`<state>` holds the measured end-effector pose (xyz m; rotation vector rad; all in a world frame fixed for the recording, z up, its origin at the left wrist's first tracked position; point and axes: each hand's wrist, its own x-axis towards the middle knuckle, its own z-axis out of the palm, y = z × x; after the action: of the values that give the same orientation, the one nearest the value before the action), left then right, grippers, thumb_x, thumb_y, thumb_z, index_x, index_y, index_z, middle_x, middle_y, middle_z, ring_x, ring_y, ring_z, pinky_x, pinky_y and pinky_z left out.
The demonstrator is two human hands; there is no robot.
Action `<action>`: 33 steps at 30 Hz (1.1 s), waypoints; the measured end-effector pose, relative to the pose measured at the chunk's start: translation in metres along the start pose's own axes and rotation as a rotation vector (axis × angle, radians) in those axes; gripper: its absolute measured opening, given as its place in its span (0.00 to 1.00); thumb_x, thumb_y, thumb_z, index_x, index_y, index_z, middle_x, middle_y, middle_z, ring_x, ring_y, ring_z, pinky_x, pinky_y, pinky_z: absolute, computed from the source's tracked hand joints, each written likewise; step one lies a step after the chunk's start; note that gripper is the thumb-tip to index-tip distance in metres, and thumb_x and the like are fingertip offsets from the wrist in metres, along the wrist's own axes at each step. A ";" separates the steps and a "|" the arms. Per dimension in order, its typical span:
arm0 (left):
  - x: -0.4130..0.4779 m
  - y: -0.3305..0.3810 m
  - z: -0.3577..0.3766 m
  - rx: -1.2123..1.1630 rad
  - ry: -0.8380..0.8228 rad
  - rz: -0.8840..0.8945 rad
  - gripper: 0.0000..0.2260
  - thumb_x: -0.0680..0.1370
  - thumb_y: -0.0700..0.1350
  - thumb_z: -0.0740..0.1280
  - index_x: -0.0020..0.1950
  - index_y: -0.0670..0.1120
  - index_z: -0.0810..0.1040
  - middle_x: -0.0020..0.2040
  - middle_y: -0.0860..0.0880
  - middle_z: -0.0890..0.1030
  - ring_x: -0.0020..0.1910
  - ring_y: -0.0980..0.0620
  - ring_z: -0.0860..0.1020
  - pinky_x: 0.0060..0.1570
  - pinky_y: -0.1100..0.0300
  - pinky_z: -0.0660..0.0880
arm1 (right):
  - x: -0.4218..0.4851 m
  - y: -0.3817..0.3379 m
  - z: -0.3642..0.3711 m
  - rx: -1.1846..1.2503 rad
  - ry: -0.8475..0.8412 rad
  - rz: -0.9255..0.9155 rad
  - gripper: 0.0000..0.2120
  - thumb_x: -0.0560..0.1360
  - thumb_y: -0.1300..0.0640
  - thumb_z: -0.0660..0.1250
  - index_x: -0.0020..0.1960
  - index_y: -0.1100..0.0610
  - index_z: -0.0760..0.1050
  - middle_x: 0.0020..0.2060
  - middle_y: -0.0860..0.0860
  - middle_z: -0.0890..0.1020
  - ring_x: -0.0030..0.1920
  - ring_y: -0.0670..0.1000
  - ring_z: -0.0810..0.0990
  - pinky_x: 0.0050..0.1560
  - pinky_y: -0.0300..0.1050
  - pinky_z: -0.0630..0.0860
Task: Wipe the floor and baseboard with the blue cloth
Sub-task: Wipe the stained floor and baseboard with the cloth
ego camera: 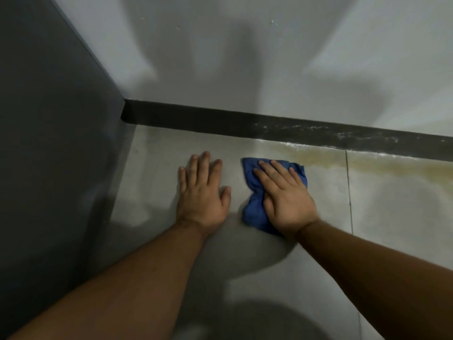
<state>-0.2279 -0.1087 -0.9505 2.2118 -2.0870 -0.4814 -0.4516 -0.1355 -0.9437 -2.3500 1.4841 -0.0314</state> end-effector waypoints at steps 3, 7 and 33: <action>-0.003 -0.001 0.005 0.041 0.025 0.008 0.32 0.81 0.60 0.52 0.84 0.50 0.55 0.86 0.46 0.50 0.84 0.42 0.46 0.81 0.40 0.43 | 0.034 -0.008 -0.002 -0.008 0.037 0.130 0.30 0.81 0.52 0.59 0.83 0.51 0.58 0.83 0.51 0.59 0.83 0.55 0.52 0.83 0.60 0.48; -0.003 0.002 0.008 0.079 0.056 -0.002 0.32 0.80 0.59 0.51 0.84 0.49 0.57 0.85 0.45 0.52 0.84 0.41 0.49 0.81 0.39 0.46 | 0.063 -0.022 -0.005 0.017 -0.034 0.073 0.32 0.80 0.54 0.58 0.83 0.49 0.56 0.84 0.48 0.55 0.84 0.54 0.47 0.81 0.61 0.41; -0.004 0.003 0.014 0.081 0.180 0.012 0.31 0.79 0.56 0.57 0.81 0.47 0.64 0.84 0.43 0.59 0.83 0.40 0.55 0.79 0.36 0.52 | 0.055 -0.007 -0.006 -0.023 0.074 0.156 0.31 0.81 0.51 0.60 0.83 0.51 0.59 0.82 0.52 0.60 0.83 0.56 0.53 0.82 0.62 0.45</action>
<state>-0.2350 -0.1031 -0.9626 2.1920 -2.0593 -0.1918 -0.4221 -0.1825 -0.9452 -2.2657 1.7073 -0.0625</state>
